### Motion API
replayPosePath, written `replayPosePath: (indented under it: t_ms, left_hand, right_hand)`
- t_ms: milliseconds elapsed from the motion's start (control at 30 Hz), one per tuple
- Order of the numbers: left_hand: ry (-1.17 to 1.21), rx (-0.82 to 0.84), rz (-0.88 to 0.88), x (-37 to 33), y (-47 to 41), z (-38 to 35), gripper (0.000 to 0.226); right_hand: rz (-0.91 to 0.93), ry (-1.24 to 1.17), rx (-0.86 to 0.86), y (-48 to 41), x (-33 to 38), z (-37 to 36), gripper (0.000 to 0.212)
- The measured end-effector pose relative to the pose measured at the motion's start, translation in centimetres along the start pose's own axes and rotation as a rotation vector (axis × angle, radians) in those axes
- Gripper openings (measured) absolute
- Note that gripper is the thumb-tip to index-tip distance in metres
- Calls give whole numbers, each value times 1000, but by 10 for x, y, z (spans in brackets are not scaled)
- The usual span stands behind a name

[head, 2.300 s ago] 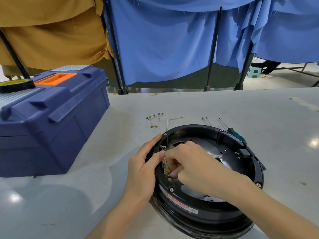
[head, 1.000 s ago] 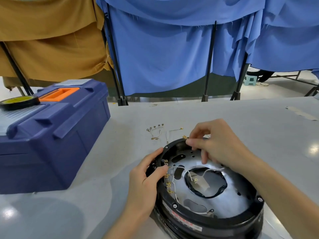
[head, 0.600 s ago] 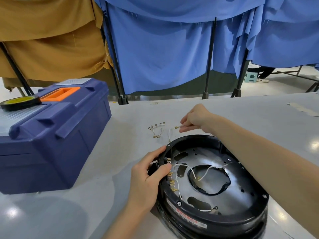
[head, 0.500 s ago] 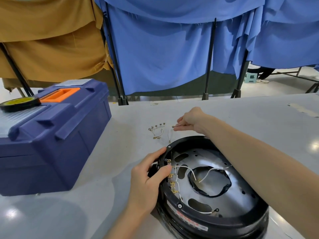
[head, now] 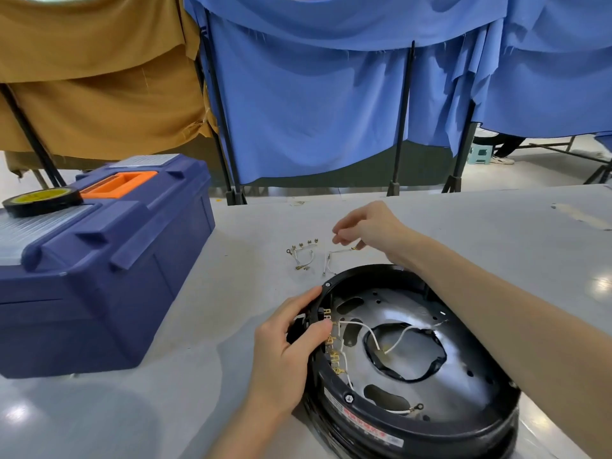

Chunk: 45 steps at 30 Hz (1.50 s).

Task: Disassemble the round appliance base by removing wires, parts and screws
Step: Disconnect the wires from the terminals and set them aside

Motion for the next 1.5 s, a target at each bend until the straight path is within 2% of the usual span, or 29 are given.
replayPosePath:
  t_ms: [133,167,233,267,300,400,467,633,833,1133,1300,1500]
  left_hand:
    - [6,-5,2,-1,0,-1,42]
    - [8,-6,3,-1,1,-1,42]
    - [8,-6,5,-2,1,-1,42]
    - [4,-4,4,-3,1,-1,42]
    - [-3,-3,1,-3,1,-1,42]
    - [-14,-11,-8,-6,2,-1,43]
    - [-21,-14,-11,-6,2,0,44]
    - [-30,-26,-7,-4,1,0,43]
    - [-39,-23,-8,-4,0,0,42]
    - [-21,-21,9,1,0,0,44]
    - [-11,-31,2,2,0,1,42]
    - [-13,-28,-4,1,-2,1,41]
  right_hand:
    - [197,266,180,47,21,-19,5]
    - [254,357,156,57,25,-19,4]
    - [368,492,-30,74,38,-9,8]
    - [400,488,-73,83,44,-7,9]
    - [407,453,-40,88,45,-10,8]
    - [364,462,207,97,33,-41,2]
    - [345,510,274,98,25,-55,6]
    - [345,455,299,97,21,-60,7]
    - [259,355,359,92,13,-63,5]
    - [175,348,441,90,4,-66,10]
    - [107,434,324,85,3,-70,18]
    - [34,410,282,80,-2,-68,14]
Point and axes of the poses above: each hand's wrist, its own y-axis away from the middle knuckle, its own z-axis out of the back of the hand, x = y × z, the point moved 10 cm from there along -y, towards the middle knuckle, and after that the axes turned 7 degrees about y, right-handed, at the moved point
